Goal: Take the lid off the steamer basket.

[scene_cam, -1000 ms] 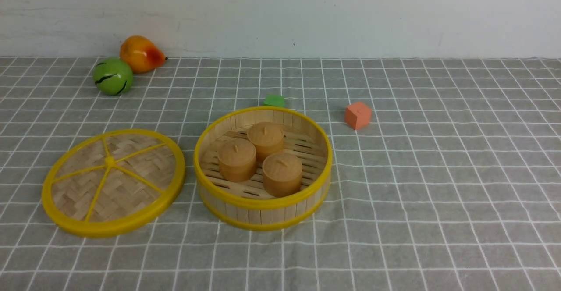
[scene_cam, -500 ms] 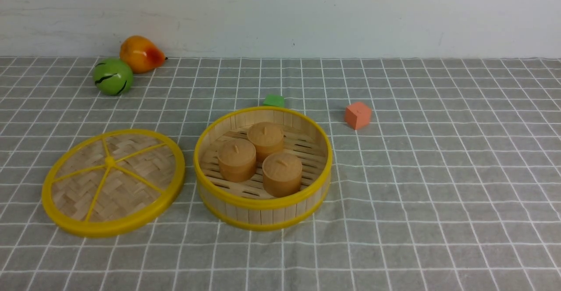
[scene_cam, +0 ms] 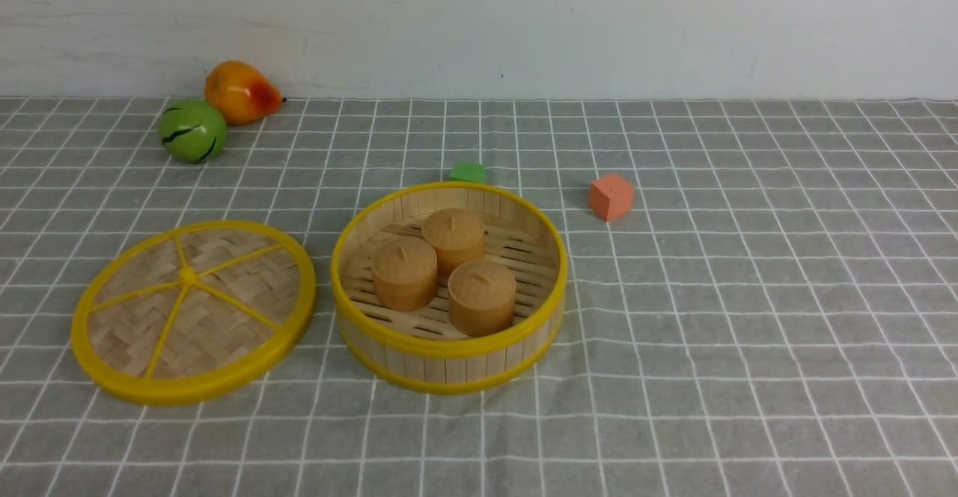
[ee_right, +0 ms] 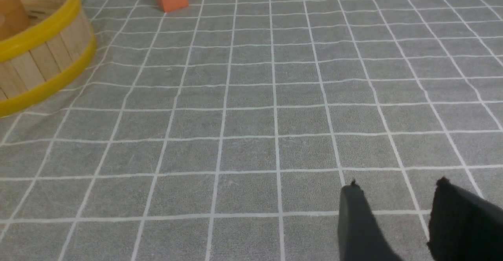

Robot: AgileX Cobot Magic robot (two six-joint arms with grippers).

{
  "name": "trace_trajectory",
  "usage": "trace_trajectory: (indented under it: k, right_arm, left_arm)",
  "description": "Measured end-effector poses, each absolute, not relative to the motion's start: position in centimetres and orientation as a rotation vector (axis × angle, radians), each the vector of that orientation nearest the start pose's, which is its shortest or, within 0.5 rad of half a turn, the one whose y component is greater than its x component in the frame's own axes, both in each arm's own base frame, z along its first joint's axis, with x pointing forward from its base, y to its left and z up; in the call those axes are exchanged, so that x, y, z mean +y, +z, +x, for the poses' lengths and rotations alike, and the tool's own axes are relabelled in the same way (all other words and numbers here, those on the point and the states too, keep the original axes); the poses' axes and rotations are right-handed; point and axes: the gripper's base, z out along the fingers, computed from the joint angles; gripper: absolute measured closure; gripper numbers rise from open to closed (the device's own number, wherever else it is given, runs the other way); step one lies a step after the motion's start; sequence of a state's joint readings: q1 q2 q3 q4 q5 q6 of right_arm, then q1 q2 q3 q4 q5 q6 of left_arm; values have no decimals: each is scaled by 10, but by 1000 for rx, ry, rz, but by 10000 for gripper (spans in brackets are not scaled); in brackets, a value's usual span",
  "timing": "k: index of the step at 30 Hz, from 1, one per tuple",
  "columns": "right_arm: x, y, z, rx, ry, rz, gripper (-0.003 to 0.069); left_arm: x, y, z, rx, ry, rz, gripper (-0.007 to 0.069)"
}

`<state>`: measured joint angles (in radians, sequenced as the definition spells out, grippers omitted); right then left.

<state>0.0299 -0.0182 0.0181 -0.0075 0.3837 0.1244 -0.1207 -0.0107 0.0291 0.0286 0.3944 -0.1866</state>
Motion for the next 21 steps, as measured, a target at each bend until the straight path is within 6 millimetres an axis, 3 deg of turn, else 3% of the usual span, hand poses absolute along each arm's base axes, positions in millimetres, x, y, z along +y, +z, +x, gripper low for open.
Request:
trace_trajectory:
  k: [21]
  right_arm:
    - [1,174,52,1866,99,84,417]
  left_arm:
    - [-5,169,52,1900,-181,-45,617]
